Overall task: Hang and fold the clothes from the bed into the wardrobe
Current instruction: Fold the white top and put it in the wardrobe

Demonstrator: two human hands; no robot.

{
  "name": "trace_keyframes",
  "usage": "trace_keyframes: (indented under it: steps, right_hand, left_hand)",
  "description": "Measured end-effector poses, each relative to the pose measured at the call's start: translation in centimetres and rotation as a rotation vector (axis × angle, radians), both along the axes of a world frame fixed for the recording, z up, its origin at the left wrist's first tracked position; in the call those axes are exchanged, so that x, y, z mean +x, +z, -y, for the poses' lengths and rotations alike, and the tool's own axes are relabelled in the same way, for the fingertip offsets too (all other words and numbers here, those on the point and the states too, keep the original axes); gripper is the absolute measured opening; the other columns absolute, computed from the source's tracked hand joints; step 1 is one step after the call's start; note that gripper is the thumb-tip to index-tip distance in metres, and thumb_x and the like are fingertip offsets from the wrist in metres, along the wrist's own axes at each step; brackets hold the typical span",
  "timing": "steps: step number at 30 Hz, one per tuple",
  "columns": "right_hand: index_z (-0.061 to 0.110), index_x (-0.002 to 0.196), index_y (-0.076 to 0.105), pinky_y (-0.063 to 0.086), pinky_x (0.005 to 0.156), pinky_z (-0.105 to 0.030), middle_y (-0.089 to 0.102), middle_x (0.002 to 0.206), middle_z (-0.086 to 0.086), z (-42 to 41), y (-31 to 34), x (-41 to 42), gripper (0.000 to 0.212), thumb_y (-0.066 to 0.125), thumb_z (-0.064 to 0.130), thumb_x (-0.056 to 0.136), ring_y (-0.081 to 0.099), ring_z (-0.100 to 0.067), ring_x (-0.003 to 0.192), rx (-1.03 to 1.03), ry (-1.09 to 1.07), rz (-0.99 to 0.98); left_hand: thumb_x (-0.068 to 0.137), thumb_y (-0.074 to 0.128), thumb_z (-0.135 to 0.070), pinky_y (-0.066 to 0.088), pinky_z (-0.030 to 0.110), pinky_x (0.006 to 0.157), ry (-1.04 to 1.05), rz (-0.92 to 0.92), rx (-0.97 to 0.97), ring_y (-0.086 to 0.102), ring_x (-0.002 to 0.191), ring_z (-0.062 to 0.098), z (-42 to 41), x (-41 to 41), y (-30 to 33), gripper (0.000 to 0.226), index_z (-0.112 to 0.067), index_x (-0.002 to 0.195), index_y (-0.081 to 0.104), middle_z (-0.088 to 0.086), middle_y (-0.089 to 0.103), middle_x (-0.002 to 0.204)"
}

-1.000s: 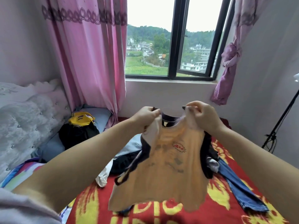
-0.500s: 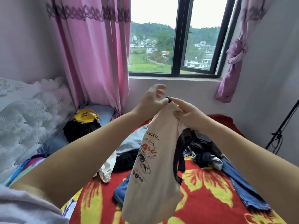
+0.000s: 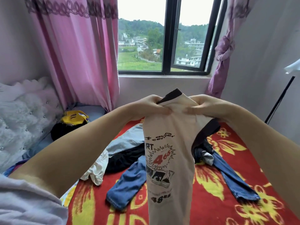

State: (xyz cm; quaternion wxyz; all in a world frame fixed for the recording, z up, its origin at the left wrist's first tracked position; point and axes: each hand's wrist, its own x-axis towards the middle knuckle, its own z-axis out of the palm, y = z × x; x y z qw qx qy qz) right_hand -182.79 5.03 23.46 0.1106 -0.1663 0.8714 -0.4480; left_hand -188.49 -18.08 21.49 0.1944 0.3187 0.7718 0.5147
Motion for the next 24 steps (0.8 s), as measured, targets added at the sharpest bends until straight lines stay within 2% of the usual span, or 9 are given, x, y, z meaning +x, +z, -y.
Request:
trace_keyframes:
  steps: [2, 4, 7, 11, 13, 16, 18, 21, 24]
  right_hand:
    - [-0.002, 0.092, 0.066, 0.049, 0.065, -0.03, 0.068, 0.08, -0.011, -1.3, -1.6, 0.0, 0.029, 0.073, 0.022, 0.078, 0.062, -0.018, 0.07, 0.226, -0.019, 0.075]
    - [0.0, 0.082, 0.065, 0.043, 0.064, -0.03, 0.062, 0.071, -0.005, -2.9, -3.4, -0.1, 0.016, 0.065, 0.016, 0.078, 0.056, -0.015, 0.065, 0.388, -0.119, 0.059]
    - [-0.004, 0.08, 0.058, 0.034, 0.066, -0.031, 0.051, 0.072, -0.006, -5.4, -5.1, -0.5, 0.013, 0.05, 0.004, 0.084, 0.045, -0.019, 0.068, 0.263, -0.283, -0.013]
    - [0.001, 0.088, 0.06, 0.04, 0.066, -0.029, 0.056, 0.077, -0.006, -7.7, -6.7, -1.3, 0.02, 0.041, 0.0, 0.093, 0.051, -0.019, 0.071, -0.044, -0.361, -0.034]
    - [0.004, 0.093, 0.062, 0.04, 0.059, -0.025, 0.056, 0.074, -0.002, -8.6, -7.2, -2.2, 0.021, 0.042, 0.002, 0.094, 0.051, -0.013, 0.065, -0.053, -0.388, -0.057]
    - [0.015, 0.076, 0.057, 0.031, 0.054, -0.026, 0.046, 0.063, 0.004, -10.3, -7.6, -4.0, 0.027, 0.042, -0.002, 0.09, 0.04, -0.01, 0.056, -0.033, -0.44, -0.083]
    - [0.017, 0.07, 0.051, 0.029, 0.055, -0.029, 0.042, 0.061, 0.004, -11.4, -7.7, -5.4, 0.027, 0.043, -0.002, 0.087, 0.036, -0.013, 0.058, 0.03, -0.504, -0.144]
    - [0.016, 0.071, 0.048, 0.03, 0.054, -0.03, 0.044, 0.062, 0.002, -12.5, -7.4, -7.1, 0.025, 0.041, -0.002, 0.087, 0.038, -0.014, 0.058, 0.115, -0.596, -0.299]
    - [0.016, 0.084, 0.058, 0.037, 0.061, -0.027, 0.056, 0.074, 0.002, -12.8, -6.2, -7.7, 0.023, 0.04, 0.002, 0.089, 0.049, -0.013, 0.068, 0.143, -0.676, -0.475]
  left_hand:
    - [0.075, 0.066, -0.022, 0.057, 0.04, 0.079, 0.022, -0.038, -0.016, 0.068, 0.078, 0.023, -1.2, -0.1, -0.1, 0.014, -0.013, 0.086, 0.069, 0.006, 0.07, 0.085]
    - [0.073, 0.064, -0.022, 0.057, 0.04, 0.075, 0.034, -0.09, -0.104, 0.068, 0.074, 0.019, -2.3, -0.2, -0.5, 0.021, -0.008, 0.089, 0.068, 0.005, 0.069, 0.082]
    - [0.08, 0.065, -0.018, 0.056, 0.043, 0.079, 0.032, -0.21, -0.26, 0.061, 0.069, 0.016, -3.9, -0.6, -1.5, 0.022, -0.001, 0.094, 0.065, 0.001, 0.064, 0.078]
    - [0.085, 0.069, -0.022, 0.057, 0.038, 0.076, 0.038, -0.208, -0.191, 0.067, 0.076, 0.02, -5.6, -2.2, -1.6, 0.024, -0.009, 0.105, 0.065, 0.008, 0.07, 0.089]
    - [0.085, 0.07, -0.029, 0.057, 0.037, 0.074, 0.078, -0.261, -0.178, 0.068, 0.077, 0.023, -6.5, -3.7, -1.6, 0.029, -0.009, 0.104, 0.064, 0.012, 0.07, 0.094]
    - [0.089, 0.066, -0.029, 0.048, 0.031, 0.065, 0.146, -0.435, -0.258, 0.056, 0.07, 0.018, -8.6, -6.5, -2.3, 0.028, -0.002, 0.095, 0.062, 0.007, 0.062, 0.08]
    - [0.092, 0.061, -0.026, 0.039, 0.029, 0.062, 0.177, -0.542, -0.32, 0.051, 0.072, 0.02, -10.2, -8.3, -2.9, 0.023, -0.004, 0.087, 0.058, -0.002, 0.054, 0.074]
    - [0.096, 0.052, -0.031, 0.047, 0.035, 0.072, 0.251, -0.699, -0.372, 0.058, 0.084, 0.025, -12.4, -10.4, -3.2, 0.018, -0.016, 0.093, 0.06, 0.001, 0.064, 0.089]
    - [0.098, 0.048, -0.034, 0.047, 0.035, 0.067, 0.337, -0.822, -0.321, 0.058, 0.08, 0.025, -13.5, -11.2, -2.4, 0.021, -0.018, 0.103, 0.061, 0.003, 0.067, 0.096]
